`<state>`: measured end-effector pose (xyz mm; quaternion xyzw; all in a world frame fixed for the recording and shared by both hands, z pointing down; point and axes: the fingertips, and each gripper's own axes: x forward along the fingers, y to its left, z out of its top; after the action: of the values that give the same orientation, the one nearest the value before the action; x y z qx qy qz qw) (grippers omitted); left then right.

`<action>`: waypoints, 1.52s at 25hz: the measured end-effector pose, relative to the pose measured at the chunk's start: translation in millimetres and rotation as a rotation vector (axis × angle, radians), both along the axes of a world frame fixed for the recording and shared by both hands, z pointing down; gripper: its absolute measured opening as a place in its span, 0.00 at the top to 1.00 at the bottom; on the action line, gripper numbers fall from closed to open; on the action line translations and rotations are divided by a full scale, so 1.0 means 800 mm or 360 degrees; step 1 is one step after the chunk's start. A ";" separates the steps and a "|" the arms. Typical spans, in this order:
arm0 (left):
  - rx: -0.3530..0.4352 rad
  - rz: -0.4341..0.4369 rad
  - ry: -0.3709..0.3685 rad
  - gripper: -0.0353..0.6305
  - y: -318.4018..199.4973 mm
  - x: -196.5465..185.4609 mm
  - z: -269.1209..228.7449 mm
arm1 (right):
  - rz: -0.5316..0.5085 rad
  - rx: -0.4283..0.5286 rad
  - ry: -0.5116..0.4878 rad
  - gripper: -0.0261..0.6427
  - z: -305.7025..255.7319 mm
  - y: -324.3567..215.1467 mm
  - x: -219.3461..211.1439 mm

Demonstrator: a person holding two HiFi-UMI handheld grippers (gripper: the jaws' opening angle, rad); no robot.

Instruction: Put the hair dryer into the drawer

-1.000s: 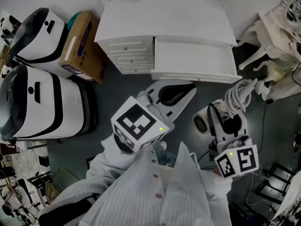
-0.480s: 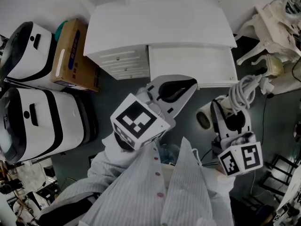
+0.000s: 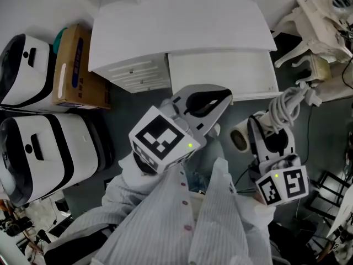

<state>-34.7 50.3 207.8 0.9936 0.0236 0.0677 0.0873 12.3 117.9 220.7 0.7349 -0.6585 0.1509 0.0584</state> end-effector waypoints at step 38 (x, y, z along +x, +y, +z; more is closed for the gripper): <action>-0.0013 -0.0668 -0.0125 0.93 -0.214 0.264 0.021 | -0.0751 -0.0232 -0.0006 0.67 0.059 -0.234 0.284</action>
<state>176.7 -121.1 224.9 0.9729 -0.1870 0.0867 0.1043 239.5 -68.9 267.9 0.5543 -0.7994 0.1817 0.1437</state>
